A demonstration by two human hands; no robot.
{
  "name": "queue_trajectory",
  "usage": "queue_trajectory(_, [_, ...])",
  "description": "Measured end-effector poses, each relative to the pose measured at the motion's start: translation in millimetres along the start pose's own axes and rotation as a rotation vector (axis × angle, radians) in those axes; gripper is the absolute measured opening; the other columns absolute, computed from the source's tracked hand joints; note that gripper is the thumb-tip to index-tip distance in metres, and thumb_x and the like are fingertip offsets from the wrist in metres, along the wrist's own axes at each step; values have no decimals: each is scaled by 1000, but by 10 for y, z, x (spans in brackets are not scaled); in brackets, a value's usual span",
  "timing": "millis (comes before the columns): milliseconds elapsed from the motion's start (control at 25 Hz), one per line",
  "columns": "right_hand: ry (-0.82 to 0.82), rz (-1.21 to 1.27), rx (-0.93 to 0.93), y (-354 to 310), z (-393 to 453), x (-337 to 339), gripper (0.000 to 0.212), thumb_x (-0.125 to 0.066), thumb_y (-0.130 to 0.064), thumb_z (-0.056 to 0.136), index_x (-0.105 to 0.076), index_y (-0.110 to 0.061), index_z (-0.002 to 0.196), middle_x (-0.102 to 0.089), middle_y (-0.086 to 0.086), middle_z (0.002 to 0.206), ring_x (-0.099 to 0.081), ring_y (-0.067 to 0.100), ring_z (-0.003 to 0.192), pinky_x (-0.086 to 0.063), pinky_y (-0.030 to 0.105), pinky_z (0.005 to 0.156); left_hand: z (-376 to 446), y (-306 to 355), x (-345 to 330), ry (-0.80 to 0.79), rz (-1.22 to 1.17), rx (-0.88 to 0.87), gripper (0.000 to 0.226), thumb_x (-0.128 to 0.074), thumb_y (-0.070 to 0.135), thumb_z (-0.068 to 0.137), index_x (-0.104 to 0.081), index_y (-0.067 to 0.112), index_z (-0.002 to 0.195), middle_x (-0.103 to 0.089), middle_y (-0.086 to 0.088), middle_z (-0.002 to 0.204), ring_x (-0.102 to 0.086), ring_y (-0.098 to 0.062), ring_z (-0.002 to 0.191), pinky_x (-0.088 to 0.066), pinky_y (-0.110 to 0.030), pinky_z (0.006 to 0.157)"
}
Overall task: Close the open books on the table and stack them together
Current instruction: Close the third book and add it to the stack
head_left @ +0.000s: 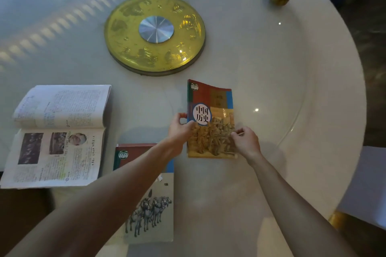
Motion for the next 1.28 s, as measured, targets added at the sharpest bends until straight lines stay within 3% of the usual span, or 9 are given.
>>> queue_trajectory(120, [-145, 243, -26, -50, -211, -54, 21, -60, -34, 101, -70, -16, 97, -73, 15, 106, -71, 27, 93, -62, 43, 74, -188, 124, 153, -202, -239, 13, 32, -60, 12, 98, -53, 13, 130, -75, -22, 101, -76, -27, 78, -60, -38, 59])
queue_trajectory(280, [-460, 586, -121, -218, -627, -244, 39, -61, -43, 100, -68, -11, 123, -76, 12, 114, -73, 28, 106, -62, 39, 80, -479, 181, 526, -380, -336, 10, 33, -58, 12, 99, -52, 14, 131, -68, -32, 121, -70, -41, 99, -58, -58, 84])
queue_trajectory(440, [-464, 719, -108, -306, -1017, -436, 26, -63, -25, 100, -66, -9, 120, -74, 11, 113, -69, 27, 101, -56, 39, 75, -743, 43, 1076, -207, -243, -17, 28, -63, 17, 97, -58, 22, 125, -76, -25, 106, -76, -39, 93, -61, -59, 77])
queue_trajectory(560, [-416, 567, -70, -316, -1343, -664, 15, -65, -13, 97, -67, -8, 111, -73, 11, 103, -68, 26, 88, -57, 38, 66, -958, -279, 1532, 24, -44, -90, 23, -66, 19, 96, -62, 22, 118, -74, -18, 109, -76, -35, 91, -63, -55, 77])
queue_trajectory(680, [-384, 393, -12, -261, -1684, -965, 11, -67, -11, 95, -68, -7, 105, -75, 7, 92, -69, 22, 74, -58, 39, 64, -1185, -693, 1864, 143, 84, -187, 24, -65, 15, 96, -63, 15, 119, -69, -12, 116, -70, -31, 104, -60, -54, 87])
queue_trajectory(800, [-346, 248, 39, -138, -1955, -1220, 3, -68, -11, 95, -65, -10, 94, -75, 6, 88, -69, 20, 72, -57, 39, 63, -1334, -1084, 2071, 236, 114, -149, 25, -66, 13, 94, -62, 13, 120, -71, -13, 109, -70, -29, 101, -60, -50, 87])
queue_trajectory(1000, [-274, 56, 83, 54, -2206, -1489, 8, -68, -16, 93, -64, -9, 94, -73, 9, 93, -70, 28, 85, -58, 47, 77, -1449, -1471, 2278, 292, 253, -135, 28, -69, 17, 92, -67, 18, 119, -75, -3, 99, -71, -19, 92, -61, -43, 81])
queue_trajectory(1160, [-190, -149, 159, 79, -2327, -1564, 11, -63, -22, 94, -58, -19, 84, -65, -1, 82, -60, 19, 74, -45, 33, 60, -1468, -1590, 2383, 278, 535, -217, 32, -62, 15, 94, -72, 19, 123, -77, -4, 102, -70, -20, 90, -61, -38, 75])
queue_trajectory(1280, [-106, -192, 201, 74, -2364, -1594, 2, -63, -17, 95, -62, -16, 96, -63, 0, 87, -62, 23, 81, -46, 34, 64, -1442, -1598, 2409, 230, 592, -243, 29, -62, 16, 95, -74, 16, 122, -75, -5, 104, -69, -21, 92, -61, -40, 77])
Point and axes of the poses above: each hand's wrist, its own z-axis towards the middle knuckle, its own x-axis out of the back of the hand, y = z × x, the point moved 3 cm from there along z, towards the middle knuckle
